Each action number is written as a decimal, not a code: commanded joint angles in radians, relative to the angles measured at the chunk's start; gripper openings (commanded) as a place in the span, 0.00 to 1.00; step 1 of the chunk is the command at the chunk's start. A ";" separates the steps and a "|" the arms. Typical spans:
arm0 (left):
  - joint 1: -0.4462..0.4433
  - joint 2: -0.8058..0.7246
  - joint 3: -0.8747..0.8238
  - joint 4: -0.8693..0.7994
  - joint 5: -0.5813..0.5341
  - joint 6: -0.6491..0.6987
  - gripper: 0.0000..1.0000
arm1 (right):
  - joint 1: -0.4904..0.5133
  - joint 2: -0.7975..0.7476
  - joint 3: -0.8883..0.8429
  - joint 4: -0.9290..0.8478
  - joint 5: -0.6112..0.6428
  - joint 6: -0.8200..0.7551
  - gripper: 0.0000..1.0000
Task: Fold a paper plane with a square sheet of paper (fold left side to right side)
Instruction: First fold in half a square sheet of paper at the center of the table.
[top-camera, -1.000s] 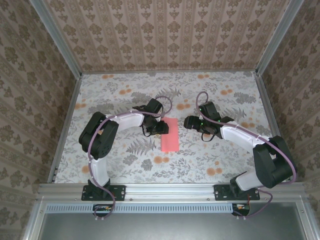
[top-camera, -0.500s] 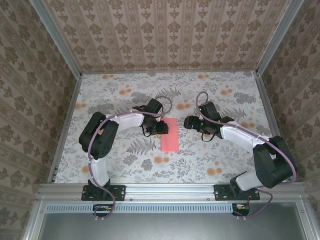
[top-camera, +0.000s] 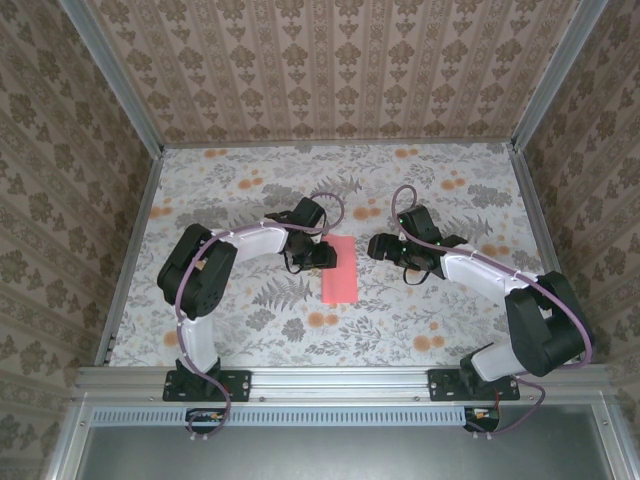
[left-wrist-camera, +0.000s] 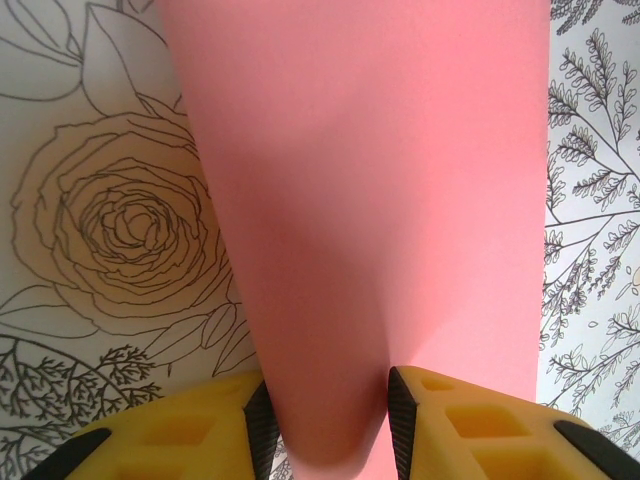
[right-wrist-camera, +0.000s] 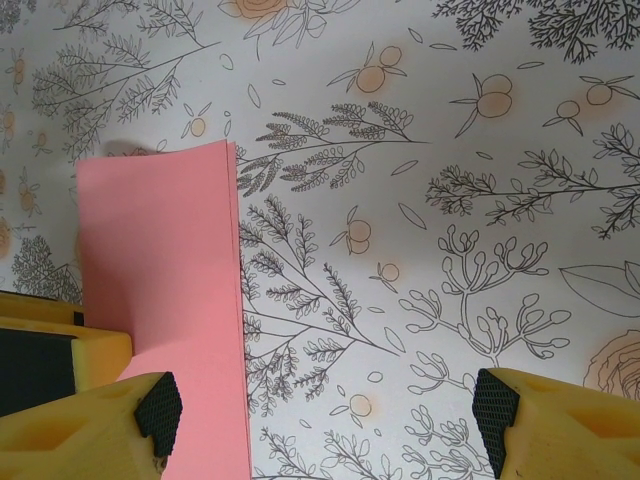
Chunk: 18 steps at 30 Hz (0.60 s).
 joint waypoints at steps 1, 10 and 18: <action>-0.006 0.038 -0.033 0.014 -0.030 0.032 0.39 | -0.002 -0.021 -0.009 0.003 -0.010 -0.007 0.80; -0.006 0.033 -0.033 0.001 -0.041 0.059 0.39 | -0.003 -0.028 -0.013 0.002 -0.007 -0.006 0.80; -0.006 0.033 -0.031 0.001 -0.043 0.060 0.39 | -0.003 -0.029 -0.015 0.000 -0.007 -0.007 0.80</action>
